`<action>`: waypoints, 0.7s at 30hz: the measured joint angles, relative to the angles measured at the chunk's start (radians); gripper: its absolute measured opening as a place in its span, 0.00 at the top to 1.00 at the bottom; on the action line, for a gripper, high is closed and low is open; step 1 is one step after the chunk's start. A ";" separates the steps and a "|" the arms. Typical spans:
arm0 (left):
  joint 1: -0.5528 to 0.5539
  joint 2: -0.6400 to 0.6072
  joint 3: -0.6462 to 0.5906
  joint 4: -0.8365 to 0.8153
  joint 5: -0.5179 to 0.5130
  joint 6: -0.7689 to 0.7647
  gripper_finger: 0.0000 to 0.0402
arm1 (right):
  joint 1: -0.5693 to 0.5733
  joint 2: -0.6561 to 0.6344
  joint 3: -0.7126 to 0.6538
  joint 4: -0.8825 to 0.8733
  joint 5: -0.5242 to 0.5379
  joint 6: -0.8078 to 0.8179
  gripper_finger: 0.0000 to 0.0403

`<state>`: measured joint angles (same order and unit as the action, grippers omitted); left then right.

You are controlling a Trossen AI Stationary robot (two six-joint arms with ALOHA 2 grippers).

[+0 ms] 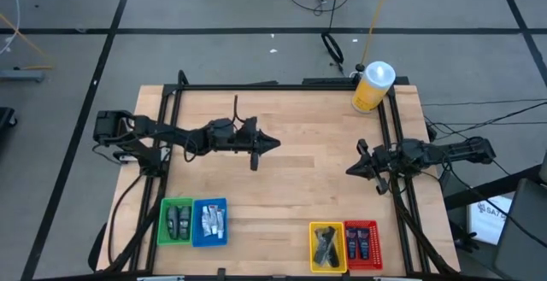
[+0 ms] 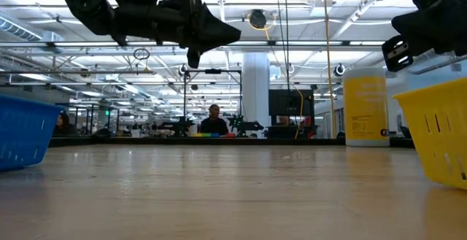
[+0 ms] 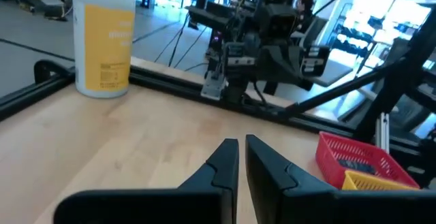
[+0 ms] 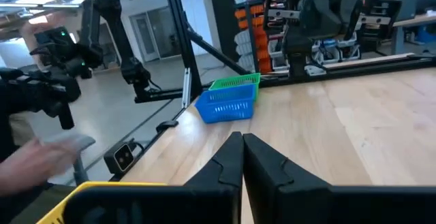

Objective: Pick & Place Travel size toiletries
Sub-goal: Return to Home Position

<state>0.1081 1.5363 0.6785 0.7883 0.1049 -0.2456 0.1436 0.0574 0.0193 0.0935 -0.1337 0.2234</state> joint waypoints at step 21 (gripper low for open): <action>-0.107 -0.773 -0.460 -0.168 -0.079 0.276 0.94 | 0.000 0.000 -0.002 0.001 0.002 0.000 1.00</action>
<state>0.0009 0.7637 0.2186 0.6200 0.0257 0.0308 0.1436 0.0574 0.0174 0.0944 -0.1322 0.2235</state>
